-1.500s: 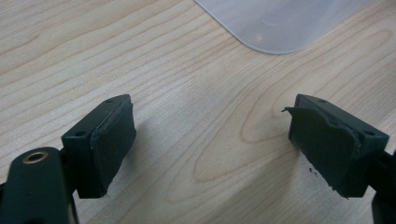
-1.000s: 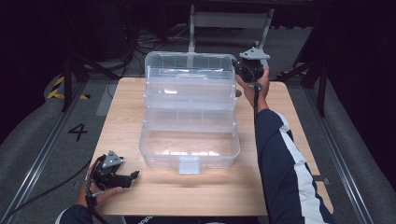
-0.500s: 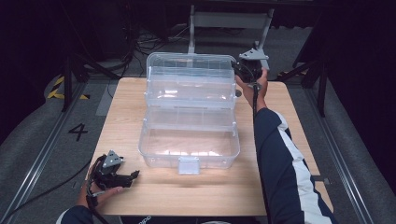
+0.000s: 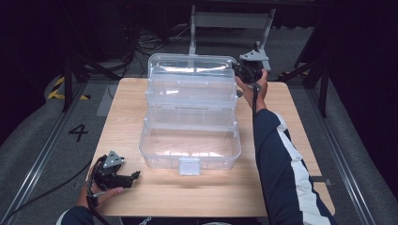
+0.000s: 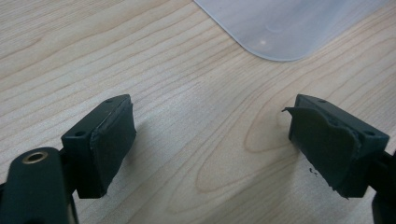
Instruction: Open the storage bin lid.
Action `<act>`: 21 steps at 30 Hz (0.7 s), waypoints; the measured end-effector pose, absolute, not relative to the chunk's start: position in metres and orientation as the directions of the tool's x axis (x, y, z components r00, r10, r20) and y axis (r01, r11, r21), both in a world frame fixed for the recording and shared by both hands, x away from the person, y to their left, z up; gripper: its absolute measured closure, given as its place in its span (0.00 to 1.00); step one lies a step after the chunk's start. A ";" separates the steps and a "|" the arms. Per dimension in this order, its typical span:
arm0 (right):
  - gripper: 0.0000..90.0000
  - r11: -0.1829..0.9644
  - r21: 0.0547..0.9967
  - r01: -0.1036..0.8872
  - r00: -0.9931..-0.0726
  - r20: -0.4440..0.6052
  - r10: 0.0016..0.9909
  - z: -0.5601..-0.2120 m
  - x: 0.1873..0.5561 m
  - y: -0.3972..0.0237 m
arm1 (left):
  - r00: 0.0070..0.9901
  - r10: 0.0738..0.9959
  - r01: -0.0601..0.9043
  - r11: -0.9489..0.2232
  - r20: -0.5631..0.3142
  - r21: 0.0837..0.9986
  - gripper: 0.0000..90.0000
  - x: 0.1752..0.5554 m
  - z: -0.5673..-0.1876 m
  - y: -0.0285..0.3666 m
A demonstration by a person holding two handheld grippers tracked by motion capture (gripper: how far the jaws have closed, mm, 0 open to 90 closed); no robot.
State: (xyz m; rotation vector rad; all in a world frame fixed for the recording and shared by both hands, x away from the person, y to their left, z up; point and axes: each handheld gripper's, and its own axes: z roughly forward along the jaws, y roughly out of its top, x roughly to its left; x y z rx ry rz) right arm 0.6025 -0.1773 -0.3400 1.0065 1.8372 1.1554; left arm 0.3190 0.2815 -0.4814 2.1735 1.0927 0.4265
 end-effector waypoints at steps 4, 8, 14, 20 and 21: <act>0.88 0.298 0.923 0.243 -0.427 -0.174 0.887 -0.343 0.604 -0.178 | 0.599 0.801 0.585 -0.436 -0.002 0.683 0.17 0.319 -0.481 0.282; 0.87 0.307 0.916 0.257 -0.428 -0.177 0.886 -0.345 0.606 -0.178 | 0.599 0.801 0.586 -0.436 -0.002 0.683 0.17 0.319 -0.481 0.282; 0.89 0.295 0.905 0.306 -0.435 -0.142 0.889 -0.356 0.610 -0.181 | 0.598 0.802 0.591 -0.433 -0.009 0.681 0.17 0.319 -0.481 0.281; 0.89 0.288 0.897 0.336 -0.430 -0.126 0.894 -0.363 0.609 -0.185 | 0.593 0.805 0.588 -0.425 -0.010 0.688 0.17 0.320 -0.482 0.281; 0.89 0.289 0.896 0.338 -0.429 -0.126 0.894 -0.363 0.609 -0.186 | 0.595 0.804 0.588 -0.423 -0.013 0.690 0.17 0.321 -0.482 0.280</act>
